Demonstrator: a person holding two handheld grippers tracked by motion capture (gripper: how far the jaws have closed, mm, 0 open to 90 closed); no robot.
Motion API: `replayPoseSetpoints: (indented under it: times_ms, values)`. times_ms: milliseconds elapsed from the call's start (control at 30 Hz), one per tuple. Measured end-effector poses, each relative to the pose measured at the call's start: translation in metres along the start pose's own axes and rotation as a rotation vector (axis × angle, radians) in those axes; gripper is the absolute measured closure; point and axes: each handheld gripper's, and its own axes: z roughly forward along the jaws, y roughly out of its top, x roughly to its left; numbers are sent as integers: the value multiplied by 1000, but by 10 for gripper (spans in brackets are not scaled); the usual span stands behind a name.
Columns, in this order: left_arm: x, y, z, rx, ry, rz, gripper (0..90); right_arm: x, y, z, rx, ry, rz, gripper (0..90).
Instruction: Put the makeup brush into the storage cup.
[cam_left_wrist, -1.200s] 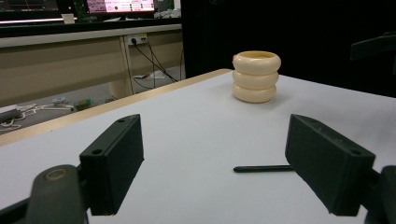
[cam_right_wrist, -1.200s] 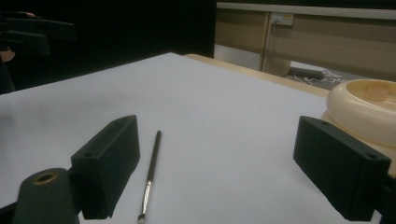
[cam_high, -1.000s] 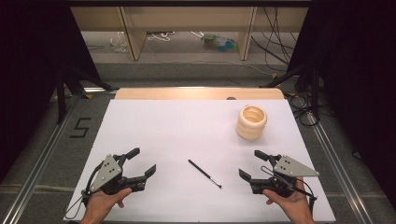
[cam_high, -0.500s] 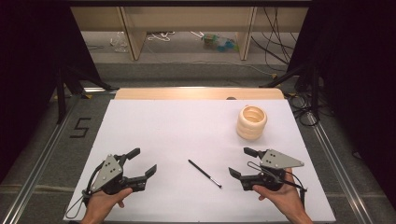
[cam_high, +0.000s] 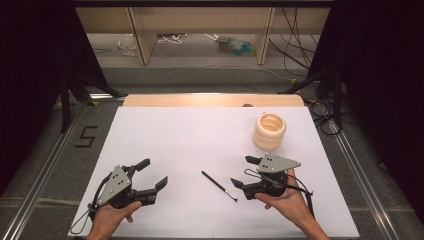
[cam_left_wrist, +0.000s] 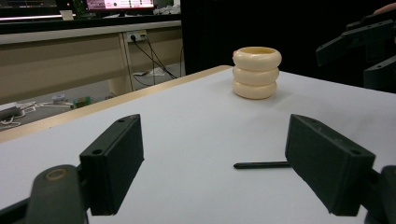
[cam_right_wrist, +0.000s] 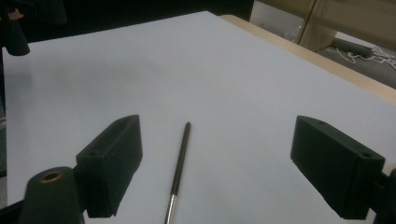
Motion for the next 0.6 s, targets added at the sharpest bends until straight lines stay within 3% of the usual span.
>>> replayPoseSetpoints:
  times_ms: [133, 167, 200, 267, 600]
  values:
    - [-1, -1, 0, 0, 1, -17, 194, 2, 4, 7, 54, 11, -12, 200]
    - [-1, -1, 0, 0, 0, -14, 194, 2, 4, 7, 54, 11, -12, 200]
    - [0, 0, 0, 2, -1, -2, 194, 2, 6, 11, 88, 16, -24, 208]
    - [-1, -1, 0, 2, -1, -17, 194, 2, 9, 15, 115, 28, -30, 218]
    - [-1, -1, 1, 0, -3, -16, 194, 5, 17, 36, 239, 60, -68, 237]
